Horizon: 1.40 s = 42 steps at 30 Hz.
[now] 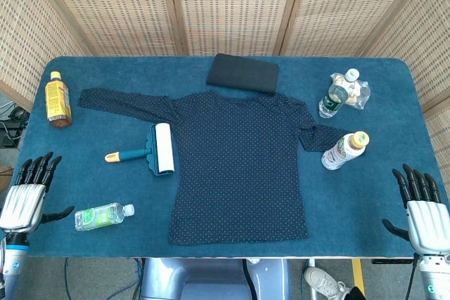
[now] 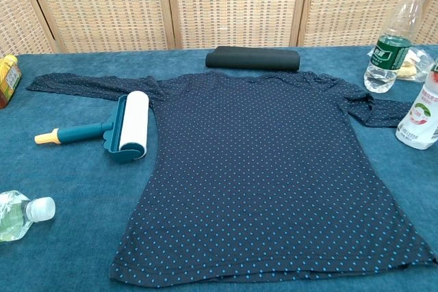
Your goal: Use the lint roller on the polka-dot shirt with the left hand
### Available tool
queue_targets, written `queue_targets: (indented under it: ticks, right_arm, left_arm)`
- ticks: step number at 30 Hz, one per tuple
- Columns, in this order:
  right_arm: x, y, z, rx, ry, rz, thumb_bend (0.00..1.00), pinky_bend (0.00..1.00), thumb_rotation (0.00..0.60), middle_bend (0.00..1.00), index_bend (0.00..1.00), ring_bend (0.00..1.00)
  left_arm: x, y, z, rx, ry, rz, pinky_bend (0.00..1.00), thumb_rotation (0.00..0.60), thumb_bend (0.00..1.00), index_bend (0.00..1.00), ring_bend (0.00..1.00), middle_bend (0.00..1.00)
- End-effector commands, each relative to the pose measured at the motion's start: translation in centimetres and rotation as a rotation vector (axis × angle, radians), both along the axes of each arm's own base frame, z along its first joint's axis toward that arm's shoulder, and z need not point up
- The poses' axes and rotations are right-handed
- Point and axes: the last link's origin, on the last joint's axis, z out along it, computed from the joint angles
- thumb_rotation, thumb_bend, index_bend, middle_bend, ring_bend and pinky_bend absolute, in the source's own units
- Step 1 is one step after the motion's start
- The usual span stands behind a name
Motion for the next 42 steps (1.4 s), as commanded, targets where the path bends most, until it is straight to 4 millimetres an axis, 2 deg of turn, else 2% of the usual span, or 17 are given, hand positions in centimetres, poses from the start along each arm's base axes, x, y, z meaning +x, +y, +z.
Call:
queue_targets:
  ticks: [1,42]
  right_arm:
    - [0.06,0.06,0.08,-0.003,-0.002,0.004,0.06,0.00,0.600,0.00,0.00,0.00]
    - [0.27,0.13,0.06,-0.006,-0.028,0.027,0.06,0.00,0.600,0.00,0.00,0.00]
  left_arm:
    - [0.05,-0.02,-0.01,0.002,-0.003,-0.003,0.00,0.600,0.00,0.00,0.00,0.00]
    - [-0.02,-0.04,-0.25,-0.009,0.006,0.007,0.00,0.600,0.00,0.00,0.00,0.00]
